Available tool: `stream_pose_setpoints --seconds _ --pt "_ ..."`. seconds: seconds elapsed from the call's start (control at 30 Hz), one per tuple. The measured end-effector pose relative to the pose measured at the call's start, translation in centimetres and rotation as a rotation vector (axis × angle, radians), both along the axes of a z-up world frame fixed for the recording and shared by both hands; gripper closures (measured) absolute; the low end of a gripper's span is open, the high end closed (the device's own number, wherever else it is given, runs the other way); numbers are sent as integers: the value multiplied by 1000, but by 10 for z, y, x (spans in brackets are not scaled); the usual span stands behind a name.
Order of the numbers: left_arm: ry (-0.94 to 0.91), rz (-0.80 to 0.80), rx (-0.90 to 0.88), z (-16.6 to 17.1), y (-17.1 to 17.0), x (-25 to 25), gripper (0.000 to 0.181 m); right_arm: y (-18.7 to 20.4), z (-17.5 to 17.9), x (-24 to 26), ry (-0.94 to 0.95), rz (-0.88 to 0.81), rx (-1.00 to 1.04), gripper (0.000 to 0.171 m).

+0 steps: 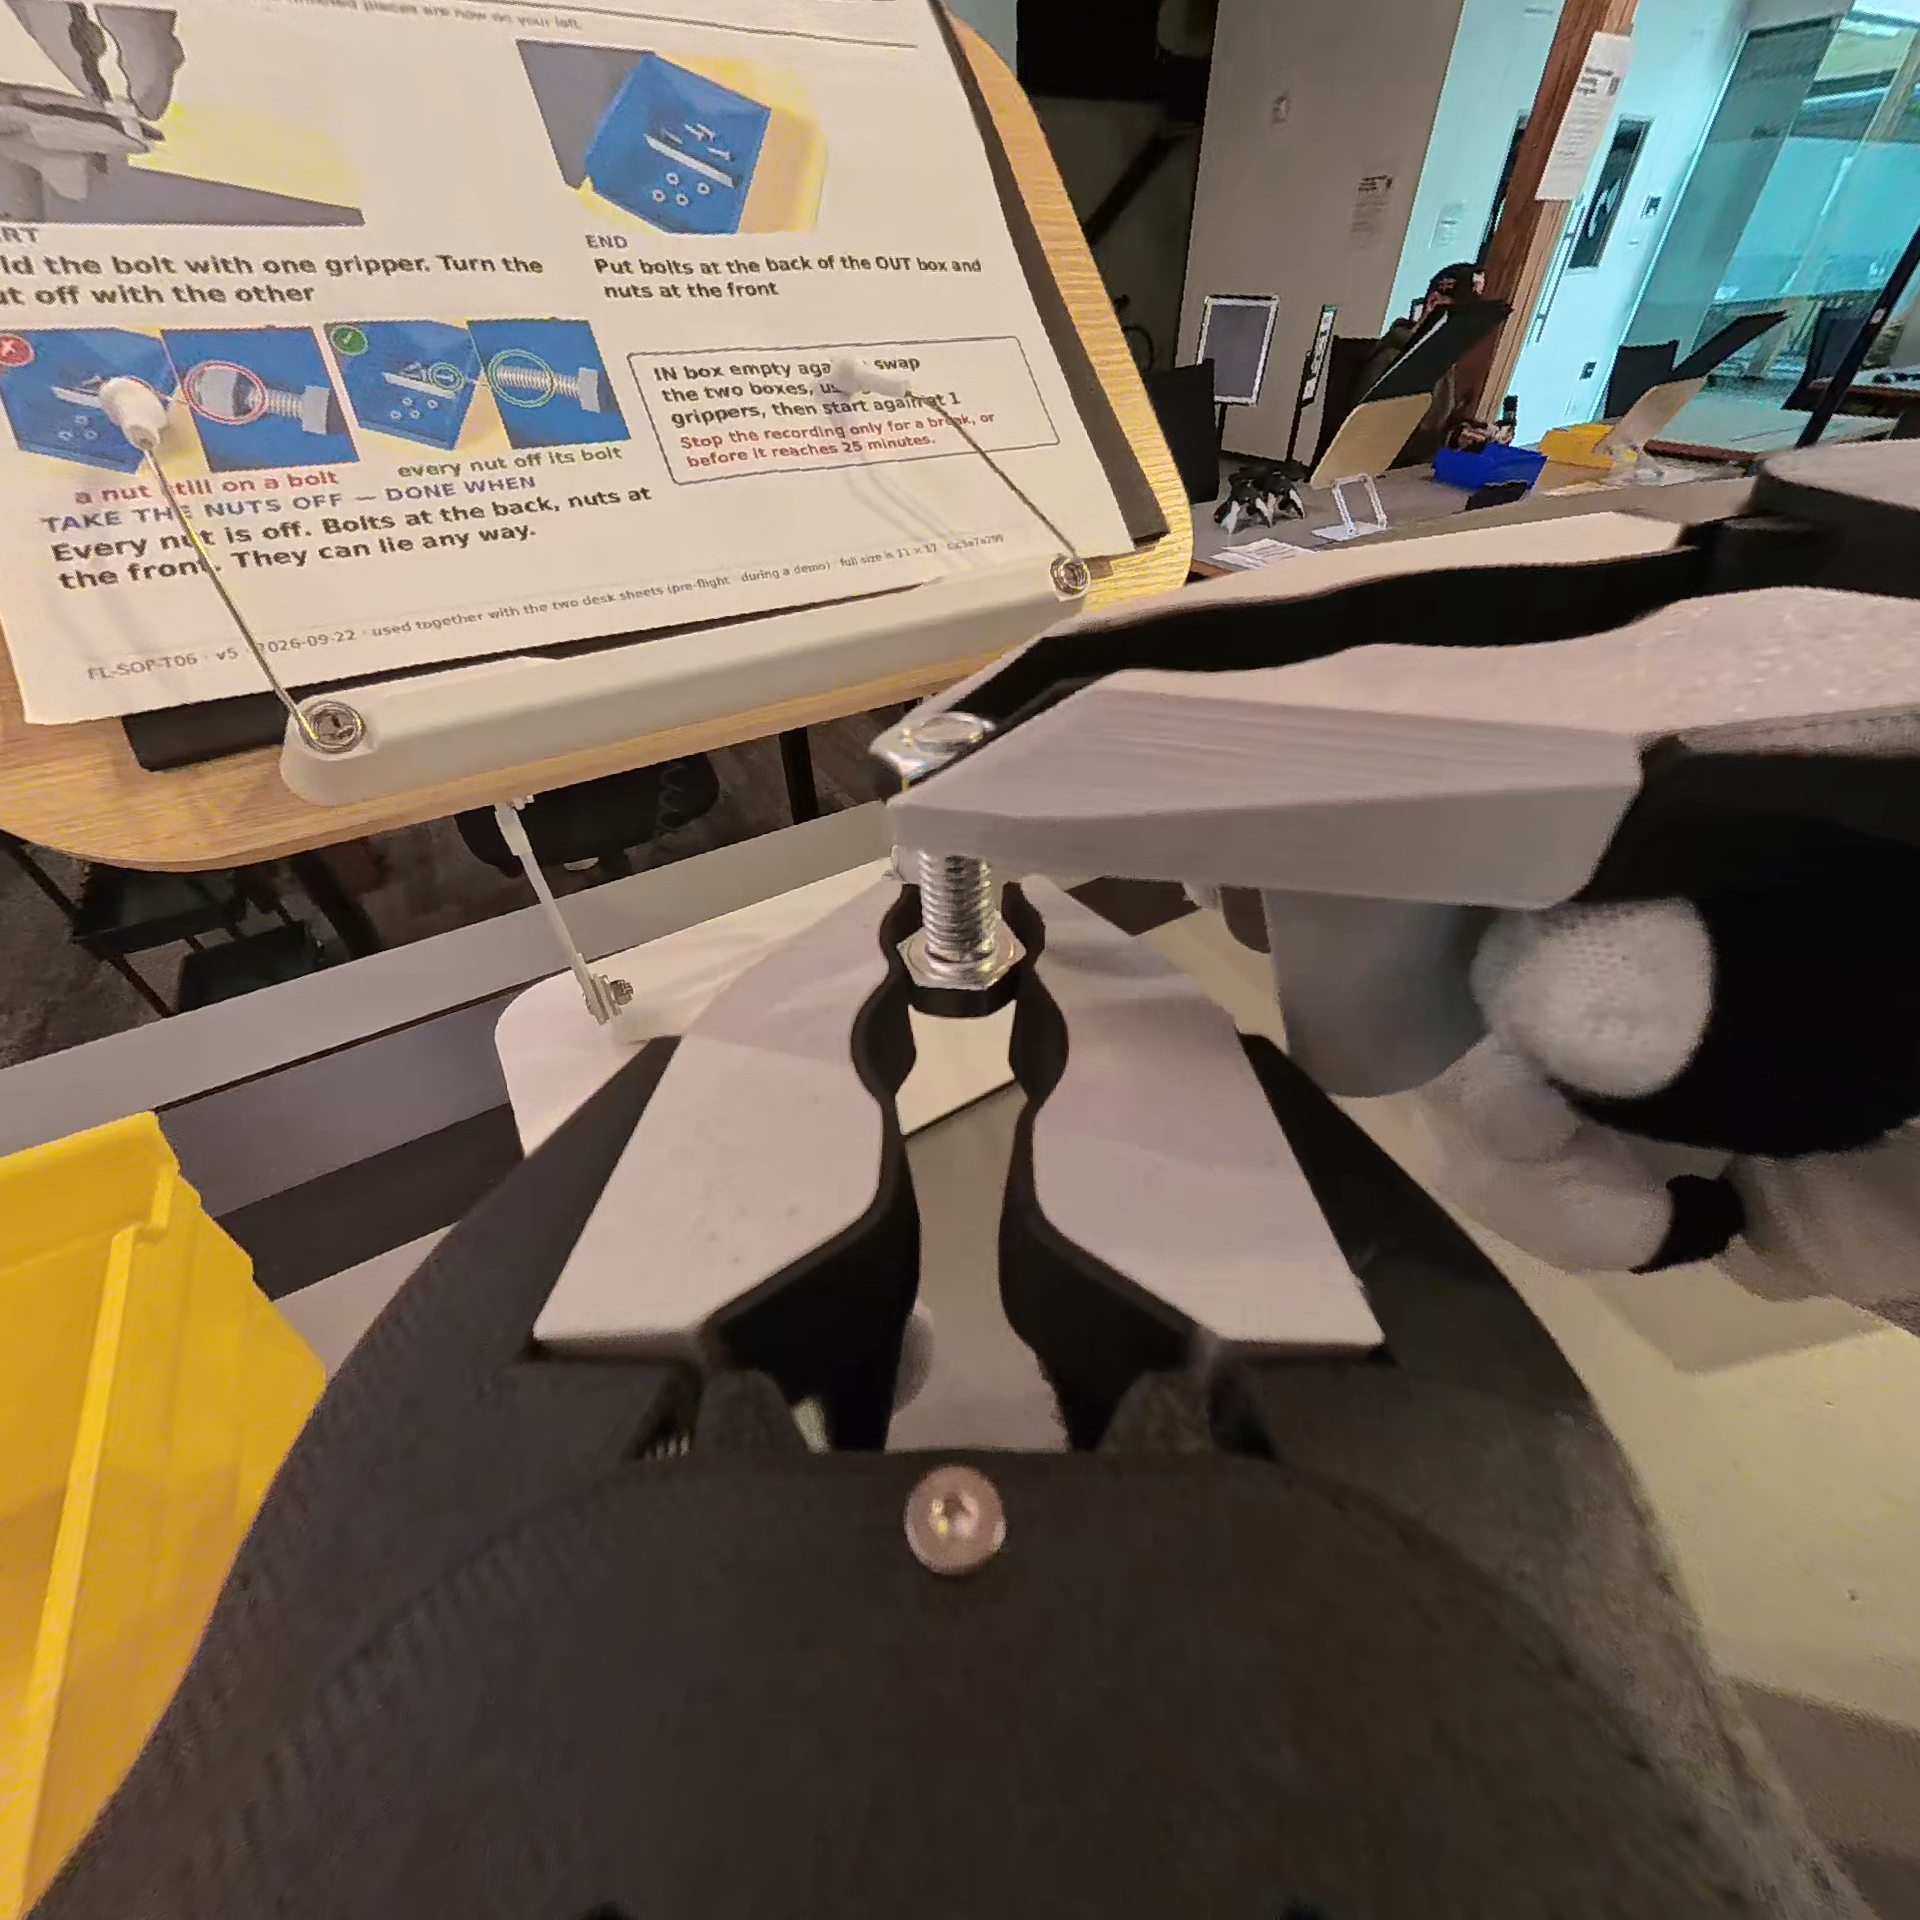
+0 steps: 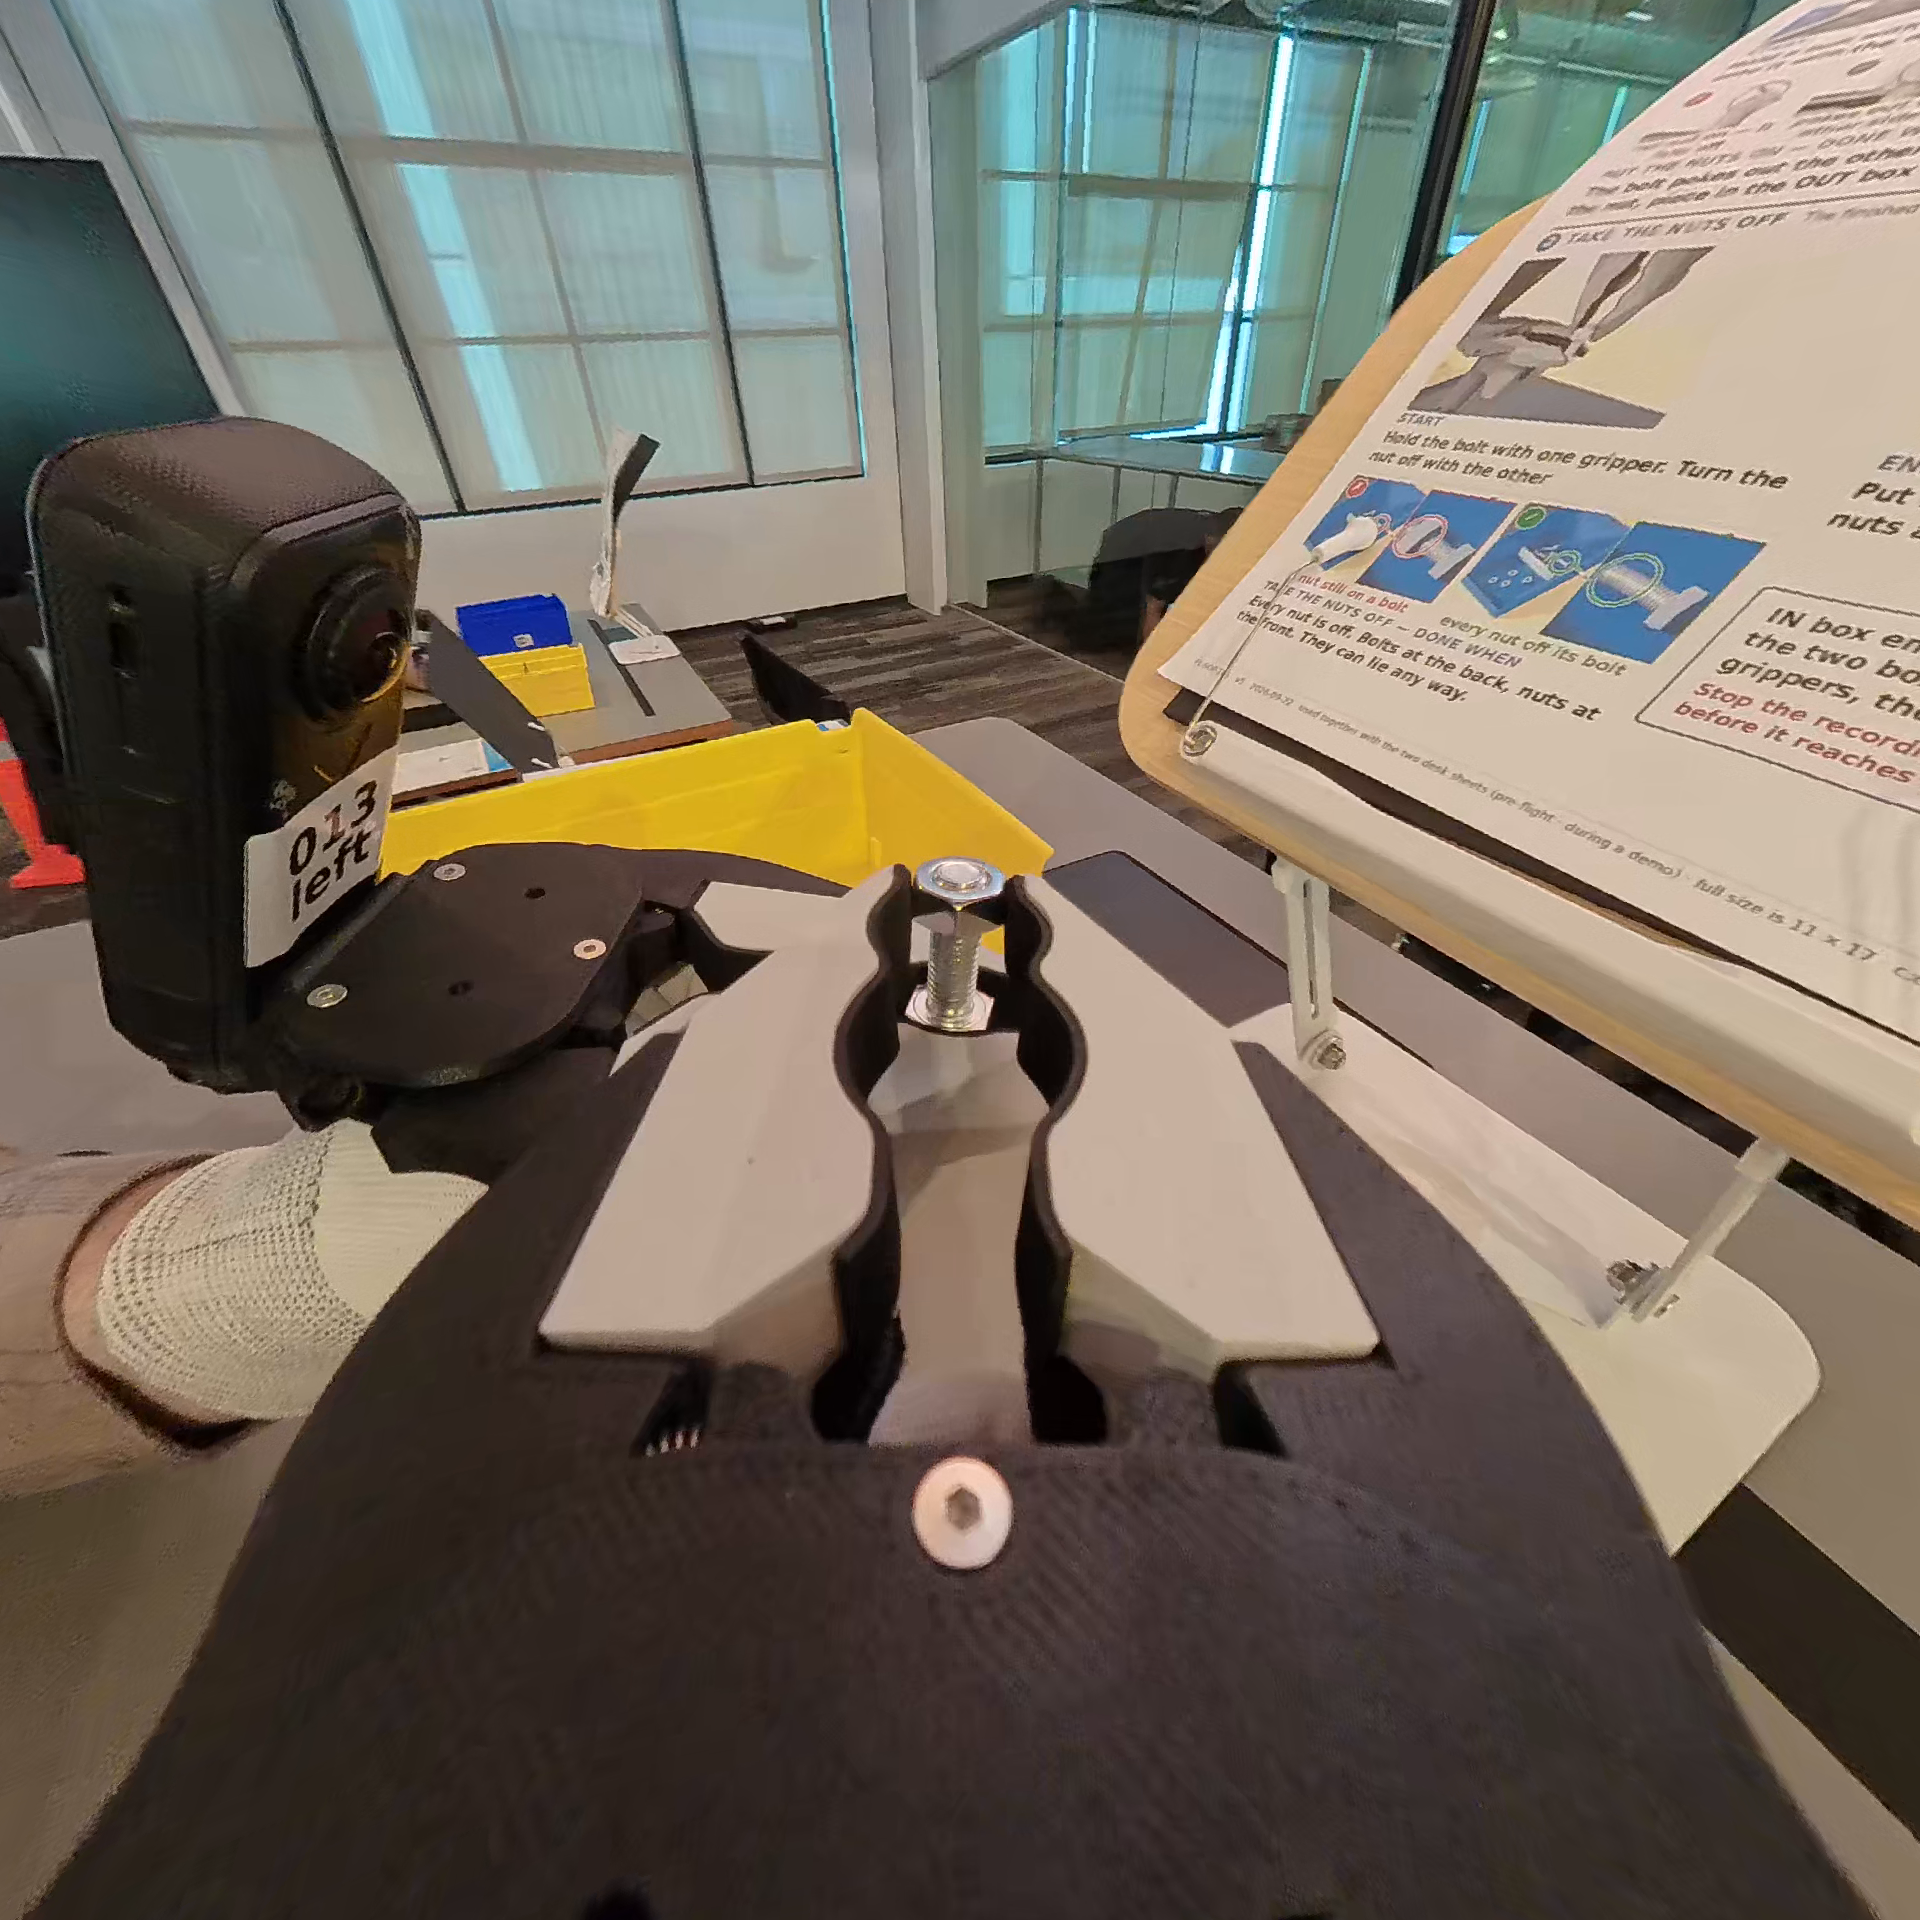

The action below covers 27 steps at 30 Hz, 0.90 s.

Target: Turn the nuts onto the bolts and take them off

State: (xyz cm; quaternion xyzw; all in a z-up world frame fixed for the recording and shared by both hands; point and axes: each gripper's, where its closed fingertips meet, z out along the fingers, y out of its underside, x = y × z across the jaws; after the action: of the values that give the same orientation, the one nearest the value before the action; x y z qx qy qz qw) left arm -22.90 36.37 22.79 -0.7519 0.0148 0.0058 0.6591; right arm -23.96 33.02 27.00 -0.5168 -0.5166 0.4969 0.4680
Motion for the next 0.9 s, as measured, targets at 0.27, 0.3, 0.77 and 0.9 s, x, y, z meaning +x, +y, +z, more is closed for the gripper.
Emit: stream_pose_setpoints --seconds 0.27,0.3,0.77,0.9 --pt "-3 -62 29 14 -4 21 167 -12 12 18 -48 392 -2 156" --pt "-6 -73 34 17 -5 26 167 -15 15 22 -65 487 10 156" --pt "19 -183 14 25 -12 68 166 -21 23 62 -353 1057 27 126" --pt "75 -194 -37 18 -10 67 167 -11 17 68 -490 803 195 122"
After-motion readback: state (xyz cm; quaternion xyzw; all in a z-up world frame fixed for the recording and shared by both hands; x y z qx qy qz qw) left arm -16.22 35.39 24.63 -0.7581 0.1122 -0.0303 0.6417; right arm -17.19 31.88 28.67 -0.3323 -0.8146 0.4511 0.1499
